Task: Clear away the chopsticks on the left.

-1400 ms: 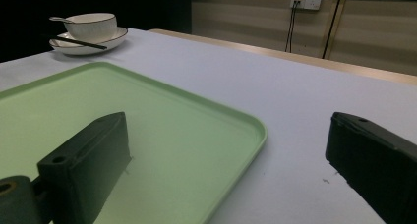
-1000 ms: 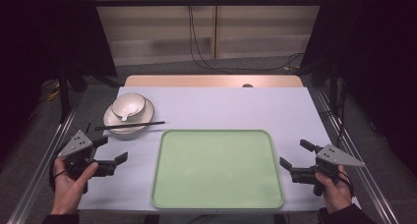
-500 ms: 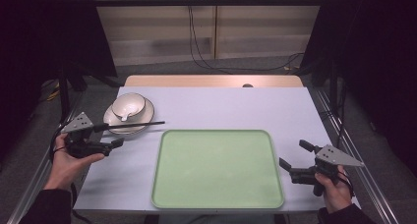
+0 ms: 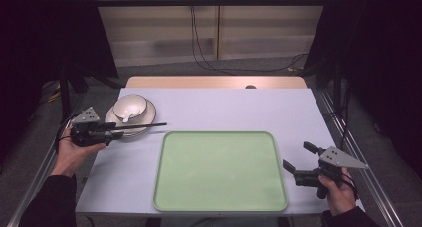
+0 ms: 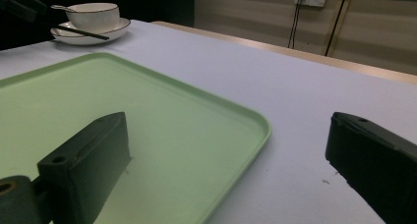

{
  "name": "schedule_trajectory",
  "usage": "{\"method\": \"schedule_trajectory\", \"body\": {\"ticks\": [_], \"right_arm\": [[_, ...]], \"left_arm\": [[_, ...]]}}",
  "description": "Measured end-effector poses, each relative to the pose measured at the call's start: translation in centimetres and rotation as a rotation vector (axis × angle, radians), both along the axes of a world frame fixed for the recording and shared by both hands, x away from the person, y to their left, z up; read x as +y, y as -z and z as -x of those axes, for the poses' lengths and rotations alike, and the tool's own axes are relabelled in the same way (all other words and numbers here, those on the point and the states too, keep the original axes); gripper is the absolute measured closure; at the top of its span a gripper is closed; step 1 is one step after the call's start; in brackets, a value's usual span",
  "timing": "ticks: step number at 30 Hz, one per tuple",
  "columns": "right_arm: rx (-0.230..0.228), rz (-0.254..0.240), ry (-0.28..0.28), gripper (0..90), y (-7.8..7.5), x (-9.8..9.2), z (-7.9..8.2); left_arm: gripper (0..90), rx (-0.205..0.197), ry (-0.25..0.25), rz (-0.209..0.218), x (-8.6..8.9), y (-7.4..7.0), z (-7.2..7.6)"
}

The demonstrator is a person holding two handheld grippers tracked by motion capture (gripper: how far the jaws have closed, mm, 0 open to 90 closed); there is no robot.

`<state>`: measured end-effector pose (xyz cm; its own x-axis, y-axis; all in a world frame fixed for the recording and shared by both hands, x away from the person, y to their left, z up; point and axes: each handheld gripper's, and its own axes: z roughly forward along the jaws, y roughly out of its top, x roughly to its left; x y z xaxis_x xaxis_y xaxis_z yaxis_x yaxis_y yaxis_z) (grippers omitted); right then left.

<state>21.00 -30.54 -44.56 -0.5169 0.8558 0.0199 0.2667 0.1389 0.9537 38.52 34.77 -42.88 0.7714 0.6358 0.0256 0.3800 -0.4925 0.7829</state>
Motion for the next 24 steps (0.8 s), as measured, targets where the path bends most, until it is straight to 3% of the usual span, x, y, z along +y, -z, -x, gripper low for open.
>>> {"method": "schedule_trajectory", "body": {"ticks": [5,6,10,19,20,23,24], "right_arm": [[0.003,0.002,-0.002,2.5,0.0,0.0,0.0],[0.003,0.003,-0.001,2.6,0.0,0.0,0.0],[0.002,0.002,-0.010,2.6,0.0,0.0,0.0],[0.010,0.008,-0.015,2.5,0.0,0.0,0.0],[0.009,0.008,-0.017,2.6,0.0,0.0,0.0],[0.008,0.011,-0.021,2.6,0.1,0.1,0.0],[0.008,0.008,-0.024,2.6,0.1,0.1,0.0]], "left_arm": [[60.6,-0.037,0.010,-0.046,-1.0,0.0,-1.2],[61.8,-0.032,0.026,-0.070,-1.3,0.1,-1.6],[66.9,-0.018,0.031,-0.086,-1.4,0.5,-2.4],[72.6,-0.009,0.035,-0.082,-1.7,1.5,-3.1],[72.6,-0.006,0.051,-0.112,-1.7,1.4,-3.1],[72.8,-0.006,0.055,-0.114,-1.7,1.5,-3.2],[72.8,-0.004,0.055,-0.134,-1.6,1.6,-3.2]]}}
